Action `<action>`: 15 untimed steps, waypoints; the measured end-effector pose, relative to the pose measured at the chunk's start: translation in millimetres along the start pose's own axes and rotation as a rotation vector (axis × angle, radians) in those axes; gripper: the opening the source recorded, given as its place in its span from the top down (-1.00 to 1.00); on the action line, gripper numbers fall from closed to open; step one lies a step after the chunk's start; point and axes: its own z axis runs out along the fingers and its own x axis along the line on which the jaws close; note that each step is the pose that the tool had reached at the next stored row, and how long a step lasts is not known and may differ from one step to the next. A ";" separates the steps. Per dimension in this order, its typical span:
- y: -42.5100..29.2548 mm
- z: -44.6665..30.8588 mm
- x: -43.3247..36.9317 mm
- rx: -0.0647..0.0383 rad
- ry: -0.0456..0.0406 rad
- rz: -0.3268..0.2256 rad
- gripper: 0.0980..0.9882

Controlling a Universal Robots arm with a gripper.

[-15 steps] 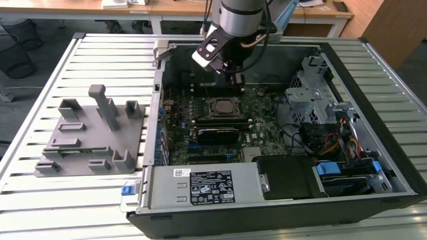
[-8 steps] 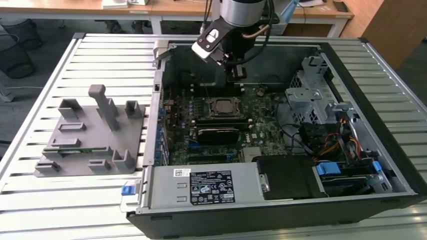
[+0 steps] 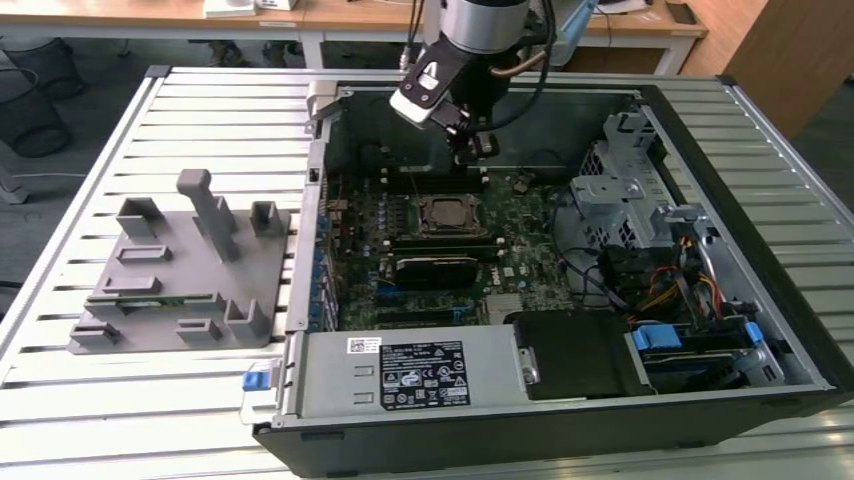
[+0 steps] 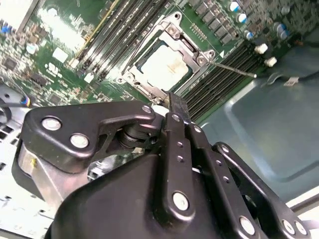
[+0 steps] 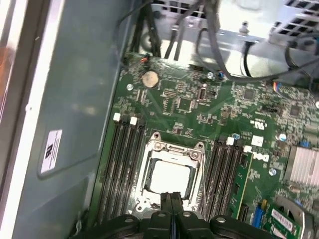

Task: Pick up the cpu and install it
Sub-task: 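Install the first cpu locking lever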

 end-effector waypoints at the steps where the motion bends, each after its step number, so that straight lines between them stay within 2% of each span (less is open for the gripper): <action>1: 0.0 0.1 0.0 0.001 0.0002 -0.018 0.98; 15: 0.0 1.8 -0.1 0.016 0.0018 -0.272 0.98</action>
